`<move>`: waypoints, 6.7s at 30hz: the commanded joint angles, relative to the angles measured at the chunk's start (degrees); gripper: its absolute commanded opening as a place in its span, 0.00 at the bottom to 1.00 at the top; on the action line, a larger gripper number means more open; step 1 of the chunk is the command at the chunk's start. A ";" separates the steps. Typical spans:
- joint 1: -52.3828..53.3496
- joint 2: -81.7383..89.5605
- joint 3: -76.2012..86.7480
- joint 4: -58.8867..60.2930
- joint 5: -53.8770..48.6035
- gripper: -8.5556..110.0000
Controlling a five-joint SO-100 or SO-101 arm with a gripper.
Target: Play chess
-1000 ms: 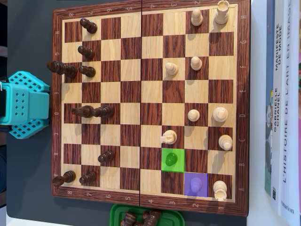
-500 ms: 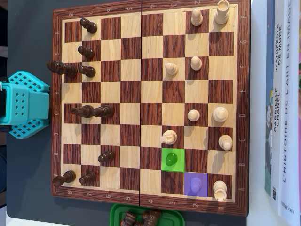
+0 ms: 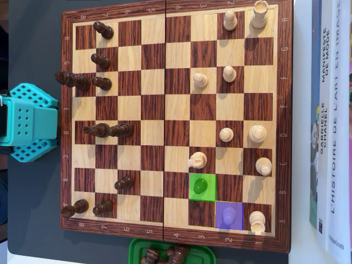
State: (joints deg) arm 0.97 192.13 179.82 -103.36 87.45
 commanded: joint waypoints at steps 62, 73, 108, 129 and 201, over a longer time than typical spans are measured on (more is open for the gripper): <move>0.26 -0.35 -20.21 118.83 -0.44 0.21; 3.34 -0.35 -20.65 150.29 -0.44 0.21; 12.04 -72.77 -68.99 167.26 -14.94 0.21; 13.89 -100.11 -88.07 167.26 -21.88 0.21; 12.74 -114.96 -97.73 167.17 -21.97 0.21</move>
State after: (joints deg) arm 13.01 76.73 85.34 63.81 65.65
